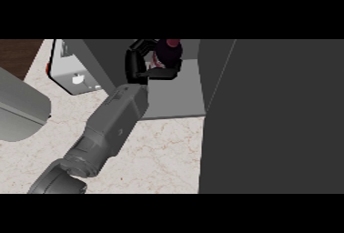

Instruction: Pick up the wine, place it into the cabinet and close the cabinet

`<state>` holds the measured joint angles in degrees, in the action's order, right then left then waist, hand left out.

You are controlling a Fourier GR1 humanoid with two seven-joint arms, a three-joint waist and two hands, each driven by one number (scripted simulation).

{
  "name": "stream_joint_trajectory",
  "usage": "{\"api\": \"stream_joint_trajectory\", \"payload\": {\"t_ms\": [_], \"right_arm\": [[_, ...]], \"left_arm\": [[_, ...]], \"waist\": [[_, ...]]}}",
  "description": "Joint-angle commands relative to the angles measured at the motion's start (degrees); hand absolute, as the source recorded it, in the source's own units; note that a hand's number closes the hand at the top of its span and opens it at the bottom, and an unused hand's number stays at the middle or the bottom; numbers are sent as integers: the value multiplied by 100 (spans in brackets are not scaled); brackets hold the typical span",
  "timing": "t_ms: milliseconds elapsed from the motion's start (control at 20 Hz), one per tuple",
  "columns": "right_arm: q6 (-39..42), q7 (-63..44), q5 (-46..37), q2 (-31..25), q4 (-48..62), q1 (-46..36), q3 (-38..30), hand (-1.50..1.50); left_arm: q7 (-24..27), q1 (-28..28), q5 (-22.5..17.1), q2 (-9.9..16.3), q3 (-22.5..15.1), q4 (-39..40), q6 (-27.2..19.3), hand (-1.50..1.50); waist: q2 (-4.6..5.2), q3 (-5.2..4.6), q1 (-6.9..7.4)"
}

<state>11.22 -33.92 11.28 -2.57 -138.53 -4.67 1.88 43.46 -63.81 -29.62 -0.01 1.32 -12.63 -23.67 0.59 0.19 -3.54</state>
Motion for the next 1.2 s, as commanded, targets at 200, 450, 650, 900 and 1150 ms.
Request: {"api": "stream_joint_trajectory", "payload": {"t_ms": [200,450,650,900,1150], "right_arm": [[0,-185,145,25,-544,172,193,-150],[35,102,141,77,-283,267,94,-150],[-145,-233,105,82,-566,-50,233,-150],[37,332,46,66,101,-25,-10,-150],[-45,73,86,39,33,-217,81,-150]], "left_arm": [[79,-85,68,131,128,521,-321,-150],[34,-58,179,234,104,653,-354,-150],[113,67,337,139,-3,814,-479,-150],[40,53,455,272,-50,845,-380,-150],[350,124,293,15,185,709,-723,-150]], "waist": [[59,-25,-35],[66,-22,-15],[82,-32,-68],[95,-23,-8],[98,-29,-16]]}}
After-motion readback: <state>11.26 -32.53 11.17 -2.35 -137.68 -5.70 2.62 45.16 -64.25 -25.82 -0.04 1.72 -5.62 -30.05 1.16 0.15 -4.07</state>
